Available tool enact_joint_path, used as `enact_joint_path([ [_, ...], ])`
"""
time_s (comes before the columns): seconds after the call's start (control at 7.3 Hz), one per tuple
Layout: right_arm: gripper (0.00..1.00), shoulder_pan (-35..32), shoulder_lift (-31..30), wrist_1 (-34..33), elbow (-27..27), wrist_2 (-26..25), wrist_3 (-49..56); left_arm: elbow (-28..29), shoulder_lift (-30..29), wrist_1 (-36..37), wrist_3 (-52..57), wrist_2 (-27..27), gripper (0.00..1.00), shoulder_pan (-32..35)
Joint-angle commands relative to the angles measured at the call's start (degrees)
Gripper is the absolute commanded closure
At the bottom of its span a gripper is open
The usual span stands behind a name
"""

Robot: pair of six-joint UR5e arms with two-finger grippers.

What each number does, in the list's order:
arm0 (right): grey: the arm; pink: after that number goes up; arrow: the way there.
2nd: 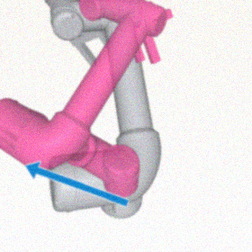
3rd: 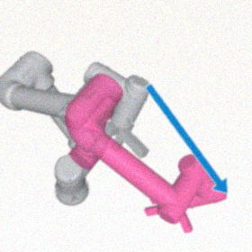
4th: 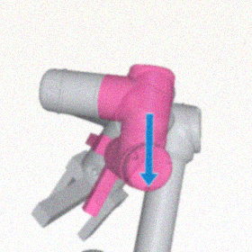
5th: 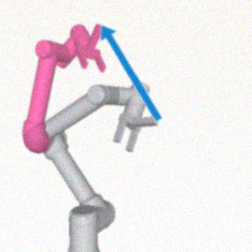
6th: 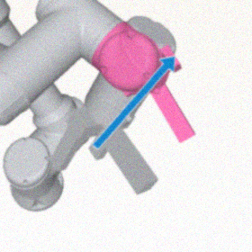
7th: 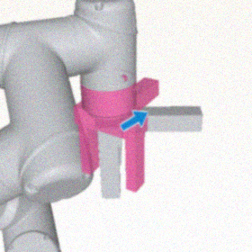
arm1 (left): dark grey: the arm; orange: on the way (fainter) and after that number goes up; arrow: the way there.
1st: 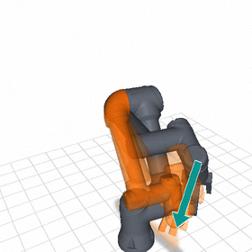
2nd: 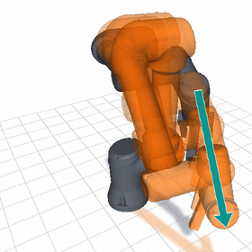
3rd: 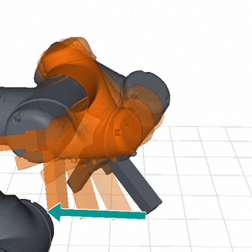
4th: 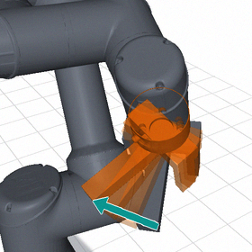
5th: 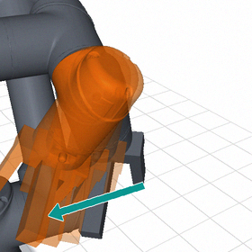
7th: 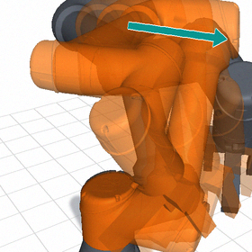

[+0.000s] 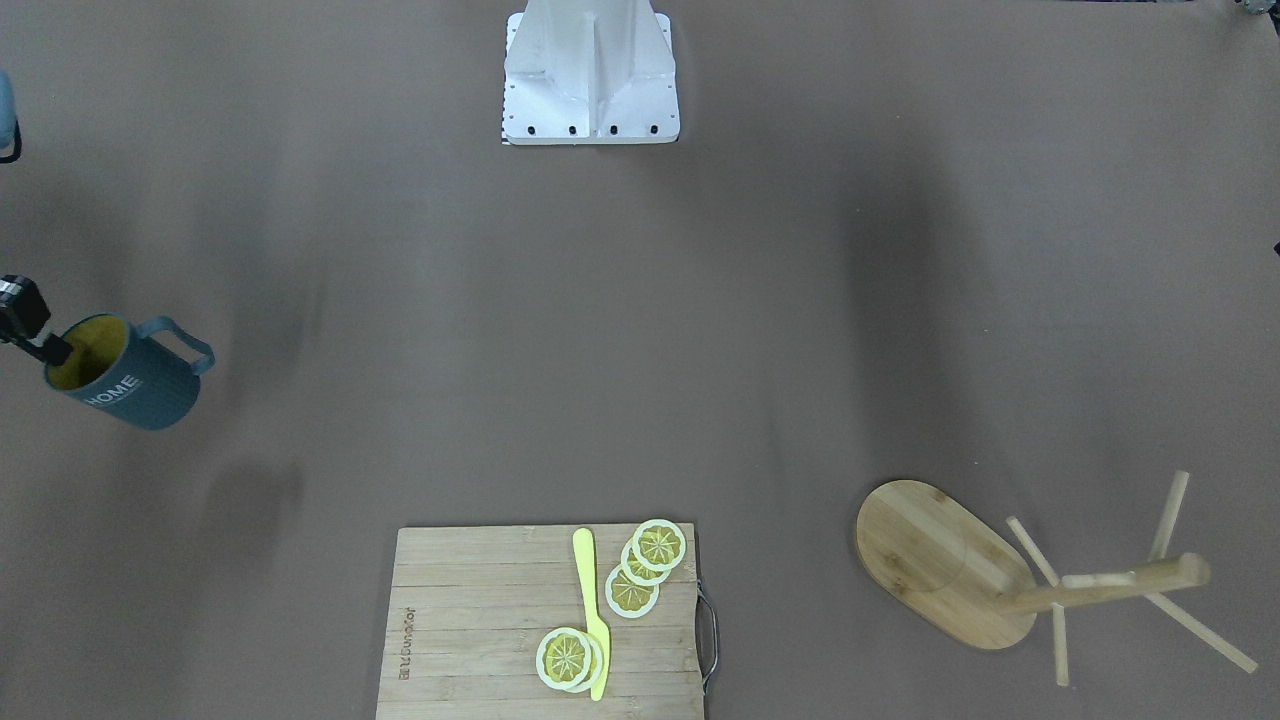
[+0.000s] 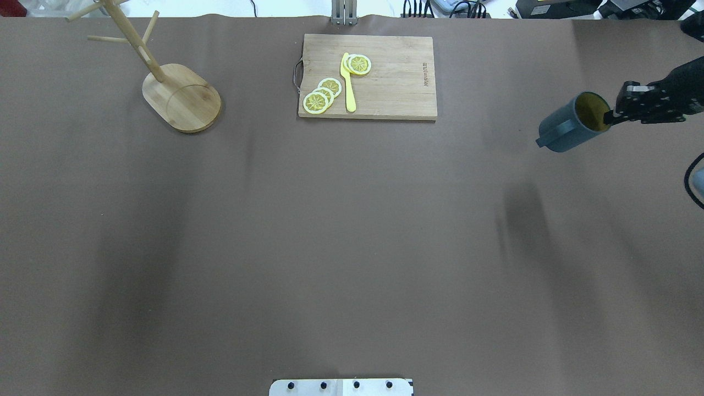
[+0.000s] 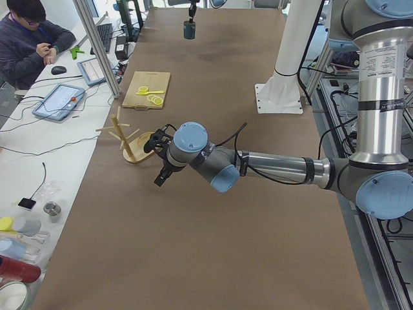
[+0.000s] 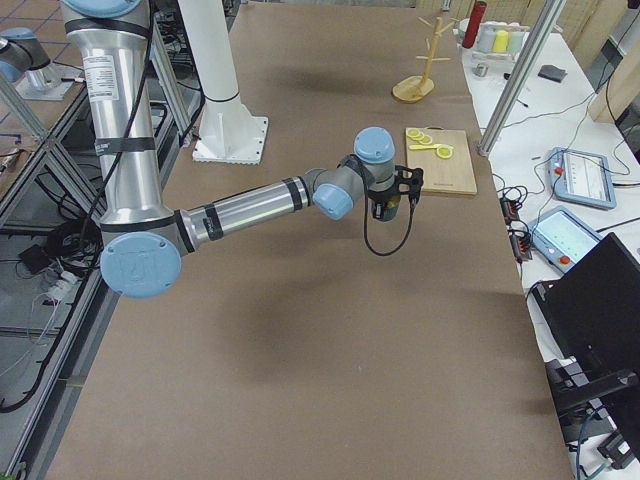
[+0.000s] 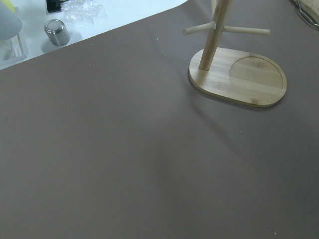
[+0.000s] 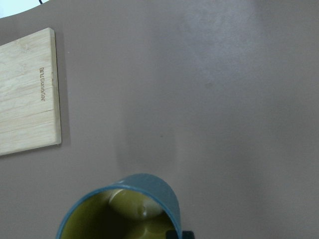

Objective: Hang cup on storage rack
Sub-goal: 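Carry the teal mug with the right gripper and lower it near the cutting board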

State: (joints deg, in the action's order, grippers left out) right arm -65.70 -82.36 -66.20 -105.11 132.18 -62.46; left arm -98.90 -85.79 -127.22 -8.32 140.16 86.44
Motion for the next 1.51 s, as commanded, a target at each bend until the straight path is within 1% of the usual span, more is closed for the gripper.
enact_joint_path([
  [0.0, 1.0, 9.6, 8.7, -17.0, -6.9, -8.9, -13.0, -0.1, 0.1, -0.2, -2.5, 0.0, 0.01, 0.0],
  [0.14, 1.0, 14.3, 14.5, -21.5, -6.8, -12.4, -19.5, -0.1, 0.1, -0.1, -2.5, 0.0, 0.01, 0.0],
  [0.27, 1.0, 19.2, 18.3, -25.6, -6.6, -17.3, -24.8, 0.0, 0.1, -0.1, -2.5, 0.0, 0.01, 0.0],
  [0.41, 1.0, 23.4, 21.0, -28.0, -6.2, -20.1, -31.1, 0.0, 0.2, -0.1, -2.6, 0.0, 0.01, 0.0],
  [0.55, 1.0, 26.7, 23.0, -28.8, -5.6, -23.4, -37.1, 0.0, 0.3, -0.1, -2.6, 0.0, 0.01, 0.0],
  [0.68, 1.0, 29.5, 25.5, -29.0, -3.8, -26.1, -42.5, 0.0, 0.3, -0.1, -2.6, 0.0, 0.01, 0.0],
  [0.96, 1.0, 33.9, 31.4, -29.1, 2.2, -27.6, -56.7, 0.0, 0.3, -0.1, -2.7, 0.0, 0.01, 0.0],
  [1.1, 1.0, 35.9, 37.4, -31.7, 7.7, -30.3, -62.6, 0.1, 0.3, -0.1, -2.7, 0.0, 0.01, 0.0],
  [1.23, 1.0, 36.2, 43.1, -32.7, 14.3, -31.9, -66.4, 0.1, 0.3, -0.1, -2.7, 0.0, 0.01, 0.0],
  [1.37, 1.0, 36.9, 46.1, -32.5, 18.4, -32.8, -70.0, 0.1, 0.3, 0.0, -2.7, 0.0, 0.01, 0.0],
])
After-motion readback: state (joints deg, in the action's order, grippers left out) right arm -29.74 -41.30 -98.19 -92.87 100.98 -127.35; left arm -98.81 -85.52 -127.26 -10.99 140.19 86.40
